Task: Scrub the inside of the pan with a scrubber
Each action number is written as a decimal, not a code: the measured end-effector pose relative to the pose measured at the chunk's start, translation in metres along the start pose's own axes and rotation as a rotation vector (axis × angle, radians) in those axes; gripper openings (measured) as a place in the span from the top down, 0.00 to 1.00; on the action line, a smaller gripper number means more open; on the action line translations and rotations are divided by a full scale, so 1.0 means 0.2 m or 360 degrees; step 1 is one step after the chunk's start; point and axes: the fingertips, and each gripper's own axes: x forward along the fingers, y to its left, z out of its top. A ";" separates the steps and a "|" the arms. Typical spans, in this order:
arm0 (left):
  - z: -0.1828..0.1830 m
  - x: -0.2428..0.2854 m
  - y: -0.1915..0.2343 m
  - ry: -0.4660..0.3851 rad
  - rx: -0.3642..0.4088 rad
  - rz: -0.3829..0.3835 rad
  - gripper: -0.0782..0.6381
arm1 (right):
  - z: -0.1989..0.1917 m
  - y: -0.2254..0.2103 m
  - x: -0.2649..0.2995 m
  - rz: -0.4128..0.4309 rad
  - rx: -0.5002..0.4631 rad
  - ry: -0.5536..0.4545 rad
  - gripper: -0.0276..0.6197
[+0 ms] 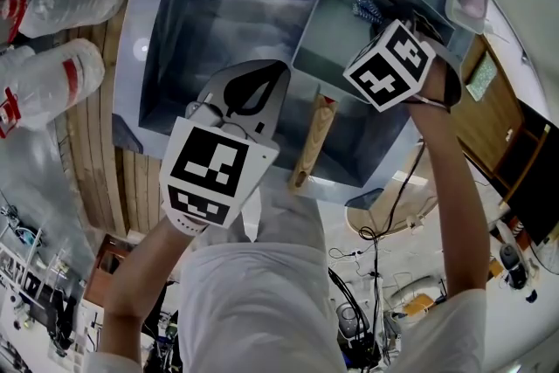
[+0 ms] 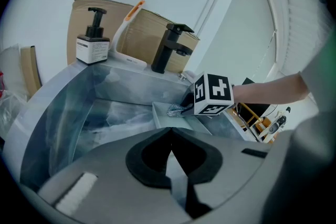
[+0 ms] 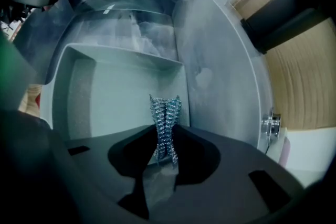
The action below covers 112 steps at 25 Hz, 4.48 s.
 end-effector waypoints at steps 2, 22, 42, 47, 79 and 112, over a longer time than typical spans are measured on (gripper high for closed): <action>0.00 -0.01 0.00 -0.0002 0.0000 0.0001 0.88 | 0.00 0.01 0.00 0.0005 -0.0008 0.0014 0.82; -0.02 -0.09 0.01 -0.0032 -0.0009 0.0017 0.88 | -0.07 0.24 -0.12 0.0276 -0.0087 0.0091 0.82; -0.02 -0.14 0.00 -0.0055 -0.0001 0.0006 0.88 | -0.08 0.56 -0.33 0.0830 -0.0035 0.0159 0.82; -0.03 -0.16 0.01 -0.0058 -0.0001 0.0012 0.88 | -0.07 0.57 -0.32 0.1027 0.0019 0.0149 0.82; 0.36 -0.82 -0.33 -0.0235 0.0090 0.0060 0.88 | -0.18 0.21 -1.48 0.0376 0.1134 -0.0864 0.81; 0.63 -1.32 -0.73 -0.0648 0.0351 -0.0020 0.88 | -0.37 0.43 -2.30 -0.0612 0.1647 -0.1706 0.77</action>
